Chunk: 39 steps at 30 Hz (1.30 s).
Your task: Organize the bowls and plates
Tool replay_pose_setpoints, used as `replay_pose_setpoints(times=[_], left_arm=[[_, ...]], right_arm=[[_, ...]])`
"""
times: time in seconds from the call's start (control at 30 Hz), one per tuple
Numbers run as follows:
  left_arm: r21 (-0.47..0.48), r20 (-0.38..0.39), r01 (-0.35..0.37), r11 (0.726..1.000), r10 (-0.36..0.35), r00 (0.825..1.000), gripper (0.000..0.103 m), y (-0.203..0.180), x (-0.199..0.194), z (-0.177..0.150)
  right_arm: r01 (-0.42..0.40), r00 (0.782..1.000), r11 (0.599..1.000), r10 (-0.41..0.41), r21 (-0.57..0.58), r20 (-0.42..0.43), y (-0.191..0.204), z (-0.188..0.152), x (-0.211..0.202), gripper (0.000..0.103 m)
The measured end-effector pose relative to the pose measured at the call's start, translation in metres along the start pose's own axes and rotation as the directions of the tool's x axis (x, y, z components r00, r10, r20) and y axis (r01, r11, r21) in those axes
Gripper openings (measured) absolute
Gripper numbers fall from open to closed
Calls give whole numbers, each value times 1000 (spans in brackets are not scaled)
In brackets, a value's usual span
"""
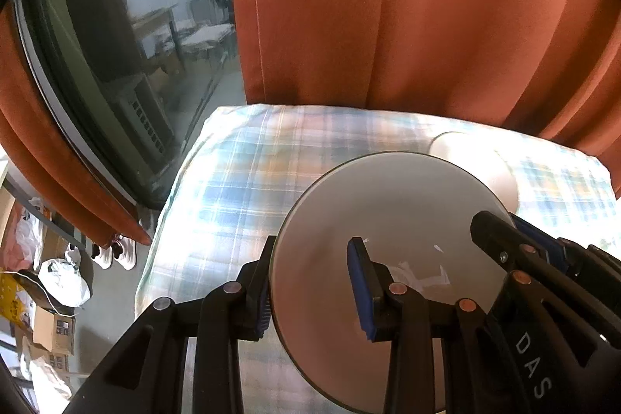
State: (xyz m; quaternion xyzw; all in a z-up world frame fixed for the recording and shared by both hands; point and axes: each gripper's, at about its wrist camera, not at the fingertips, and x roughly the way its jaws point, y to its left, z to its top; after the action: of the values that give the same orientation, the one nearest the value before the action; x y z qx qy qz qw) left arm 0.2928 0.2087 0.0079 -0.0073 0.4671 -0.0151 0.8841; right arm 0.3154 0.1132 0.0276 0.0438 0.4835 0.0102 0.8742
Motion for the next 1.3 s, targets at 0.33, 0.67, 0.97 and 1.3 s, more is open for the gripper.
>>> replay_pose_setpoints(times=[0.33, 0.67, 0.97, 1.3], left_arm=[[14, 48, -17, 1000, 16, 999, 34, -41, -40, -18], [38, 51, -19, 999, 17, 999, 34, -105, -68, -38], [61, 69, -21, 998, 16, 997, 34, -162, -90, -54], [74, 89, -26, 997, 20, 996, 34, -219, -108, -78]], right_arm=[[-16, 999, 1000, 15, 13, 51, -33, -19, -42, 18], [-25, 997, 999, 23, 30, 68, -94, -38, -74, 18], [-25, 996, 998, 20, 52, 88, -154, -55, -103, 18], [-32, 994, 998, 25, 62, 110, -219, -76, -129, 18]])
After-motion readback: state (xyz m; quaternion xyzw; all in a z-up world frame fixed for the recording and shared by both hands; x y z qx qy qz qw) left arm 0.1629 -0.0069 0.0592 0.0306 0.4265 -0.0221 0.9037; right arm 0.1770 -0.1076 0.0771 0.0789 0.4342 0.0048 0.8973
